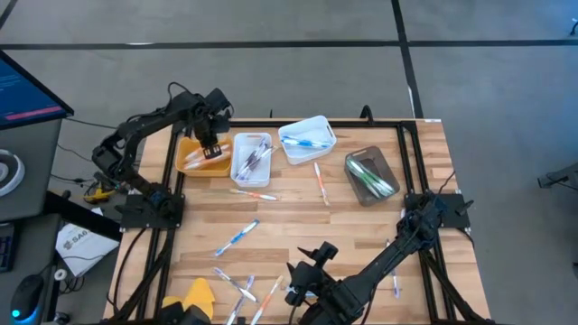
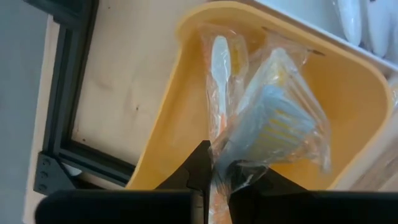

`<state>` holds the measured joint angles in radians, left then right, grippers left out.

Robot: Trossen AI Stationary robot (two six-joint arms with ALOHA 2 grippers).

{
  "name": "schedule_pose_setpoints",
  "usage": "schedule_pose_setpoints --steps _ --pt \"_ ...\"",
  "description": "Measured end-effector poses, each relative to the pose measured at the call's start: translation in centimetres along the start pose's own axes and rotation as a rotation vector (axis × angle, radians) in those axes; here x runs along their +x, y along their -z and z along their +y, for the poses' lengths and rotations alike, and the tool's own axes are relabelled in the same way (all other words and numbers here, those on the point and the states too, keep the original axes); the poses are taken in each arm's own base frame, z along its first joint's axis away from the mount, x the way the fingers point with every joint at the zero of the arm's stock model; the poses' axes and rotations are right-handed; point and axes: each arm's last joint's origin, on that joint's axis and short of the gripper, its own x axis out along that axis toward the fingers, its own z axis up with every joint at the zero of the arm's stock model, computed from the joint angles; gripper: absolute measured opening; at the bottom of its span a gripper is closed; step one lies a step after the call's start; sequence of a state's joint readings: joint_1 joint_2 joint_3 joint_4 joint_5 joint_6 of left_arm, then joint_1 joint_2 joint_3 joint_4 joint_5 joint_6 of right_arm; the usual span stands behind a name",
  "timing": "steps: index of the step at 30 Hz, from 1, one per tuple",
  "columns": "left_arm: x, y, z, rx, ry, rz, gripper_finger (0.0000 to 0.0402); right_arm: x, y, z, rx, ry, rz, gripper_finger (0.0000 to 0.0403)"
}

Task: Pick & Place Toothbrushes
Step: Put the orange toothbrush into the yellow bin

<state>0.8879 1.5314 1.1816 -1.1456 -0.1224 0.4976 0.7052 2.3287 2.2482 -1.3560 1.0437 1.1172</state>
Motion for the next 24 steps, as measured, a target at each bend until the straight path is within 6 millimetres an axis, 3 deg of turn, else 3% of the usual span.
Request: schedule_pose_setpoints --steps 7,15,24 --pt "0.02 0.08 0.19 -0.061 -0.001 -0.001 0.003 0.0 0.01 0.0 -0.001 -0.002 0.004 0.0238" --pt "-0.01 -0.2 0.04 0.041 -0.009 -0.017 0.003 -0.02 0.0 -0.01 -0.001 -0.004 0.009 0.0238" --pt "-0.01 -0.35 0.17 0.044 -0.03 -0.03 0.0041 -0.01 0.04 0.01 -0.001 -0.012 0.024 0.0238"
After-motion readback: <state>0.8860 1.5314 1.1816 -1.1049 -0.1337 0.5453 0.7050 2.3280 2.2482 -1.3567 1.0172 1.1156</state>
